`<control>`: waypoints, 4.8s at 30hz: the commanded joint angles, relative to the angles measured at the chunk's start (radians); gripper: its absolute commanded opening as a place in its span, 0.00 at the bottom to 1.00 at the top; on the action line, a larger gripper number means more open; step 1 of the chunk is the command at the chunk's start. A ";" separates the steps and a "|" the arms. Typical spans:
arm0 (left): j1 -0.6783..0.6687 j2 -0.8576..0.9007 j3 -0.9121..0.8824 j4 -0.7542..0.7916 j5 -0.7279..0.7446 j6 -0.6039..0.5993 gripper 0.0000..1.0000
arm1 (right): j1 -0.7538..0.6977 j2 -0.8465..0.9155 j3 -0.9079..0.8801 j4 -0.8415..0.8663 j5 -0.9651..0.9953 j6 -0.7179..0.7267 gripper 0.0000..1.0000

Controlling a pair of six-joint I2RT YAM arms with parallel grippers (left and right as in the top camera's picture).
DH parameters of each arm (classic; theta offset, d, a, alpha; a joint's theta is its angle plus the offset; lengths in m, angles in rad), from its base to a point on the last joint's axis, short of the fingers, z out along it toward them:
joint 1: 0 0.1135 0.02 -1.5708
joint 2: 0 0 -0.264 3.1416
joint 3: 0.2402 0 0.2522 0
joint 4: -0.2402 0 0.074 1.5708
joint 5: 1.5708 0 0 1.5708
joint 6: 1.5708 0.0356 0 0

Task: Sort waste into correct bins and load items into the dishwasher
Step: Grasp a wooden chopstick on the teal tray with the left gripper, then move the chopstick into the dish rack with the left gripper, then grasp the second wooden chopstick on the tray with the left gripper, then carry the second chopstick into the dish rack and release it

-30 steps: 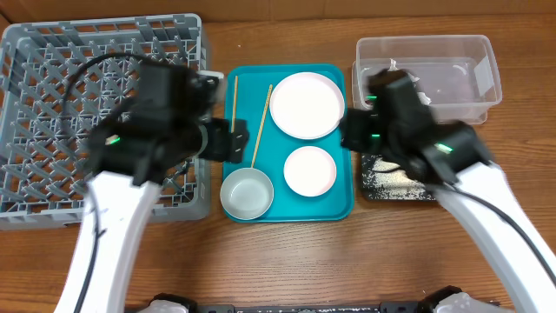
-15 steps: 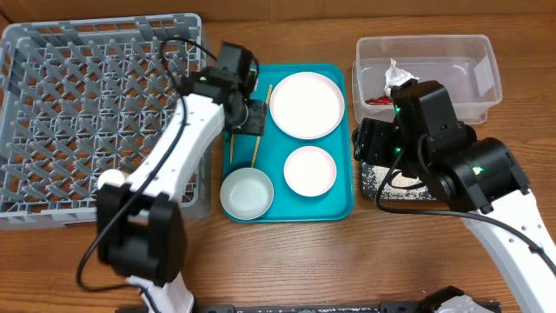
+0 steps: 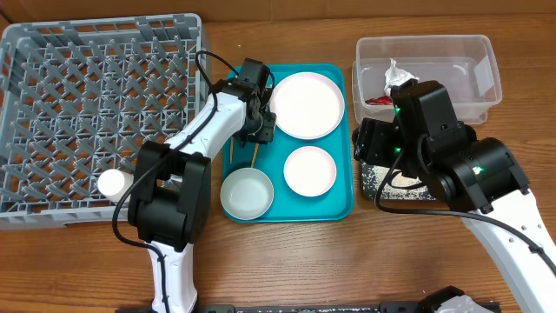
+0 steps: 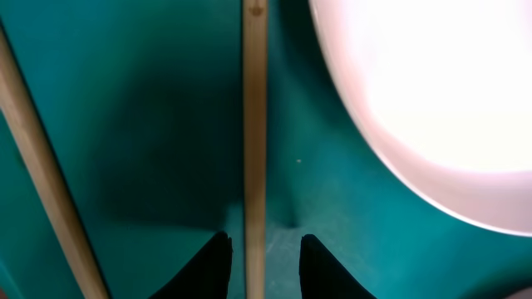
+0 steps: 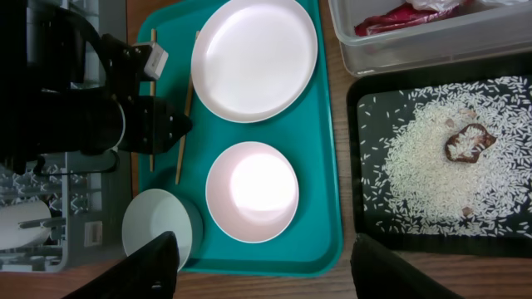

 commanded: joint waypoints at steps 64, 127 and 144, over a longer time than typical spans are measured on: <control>0.307 -0.138 0.203 -0.365 -0.208 0.027 0.05 | -0.002 -0.003 0.014 -0.016 0.000 0.005 0.62; 0.122 0.122 0.607 -0.579 -0.098 -0.104 0.04 | -0.002 -0.003 0.014 -0.016 0.001 0.005 0.63; 0.296 -0.158 0.534 -0.634 -0.192 0.027 0.08 | -0.002 -0.003 0.014 -0.008 0.001 0.005 0.63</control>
